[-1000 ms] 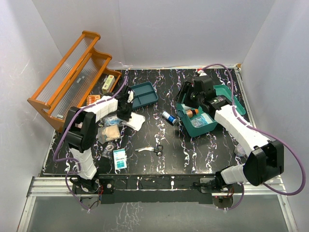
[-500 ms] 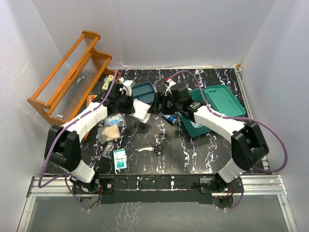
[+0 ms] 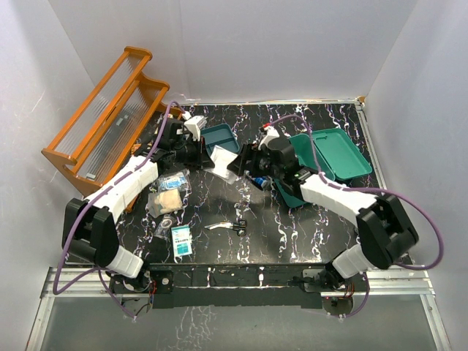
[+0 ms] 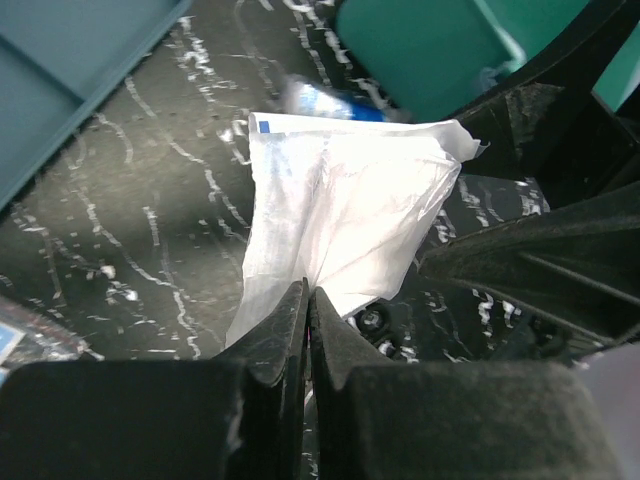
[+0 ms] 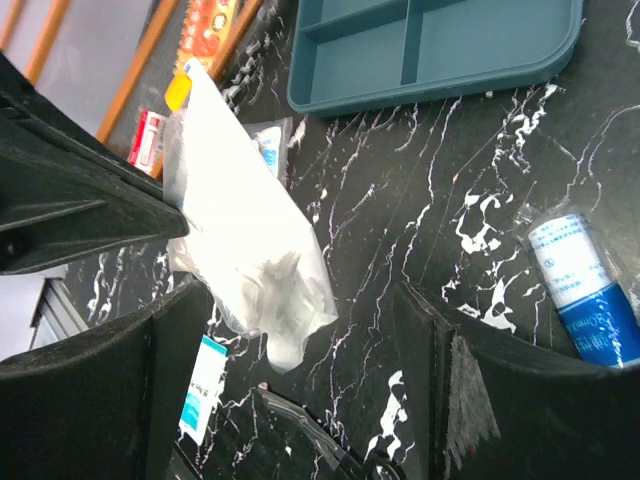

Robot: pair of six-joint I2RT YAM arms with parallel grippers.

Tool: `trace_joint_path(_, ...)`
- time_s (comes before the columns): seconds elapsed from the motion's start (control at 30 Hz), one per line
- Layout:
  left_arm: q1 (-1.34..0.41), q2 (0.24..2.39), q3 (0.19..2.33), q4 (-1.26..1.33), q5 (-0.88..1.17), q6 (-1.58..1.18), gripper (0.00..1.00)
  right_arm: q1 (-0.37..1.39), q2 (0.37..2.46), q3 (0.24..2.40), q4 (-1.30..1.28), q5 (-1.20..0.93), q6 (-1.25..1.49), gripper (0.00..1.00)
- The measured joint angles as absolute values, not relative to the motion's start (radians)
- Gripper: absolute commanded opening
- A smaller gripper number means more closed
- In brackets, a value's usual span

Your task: Organize the medicine kit

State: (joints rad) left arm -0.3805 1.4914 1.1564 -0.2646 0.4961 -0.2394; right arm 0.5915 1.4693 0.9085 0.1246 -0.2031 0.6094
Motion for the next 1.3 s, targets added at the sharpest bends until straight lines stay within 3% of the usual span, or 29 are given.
trace_joint_path(0.5,-0.379,1.476,1.255,-0.202,0.710,-0.354,0.00,0.548,1.330,0.875,0.398,-0.436,0.665,0.60)
trace_joint_path(1.0,-0.374,1.412,1.206,-0.007,0.723,-0.543,0.00,0.547,1.238,0.770,0.473,-0.312,0.789,0.42)
trace_joint_path(1.23,-0.374,1.412,1.194,0.019,0.726,-0.574,0.00,0.540,1.298,0.820,0.483,-0.313,0.809,0.15)
trace_joint_path(1.3,-0.374,1.412,1.194,0.022,0.724,-0.577,0.07,0.534,1.303,0.827,0.482,-0.316,0.816,0.06)
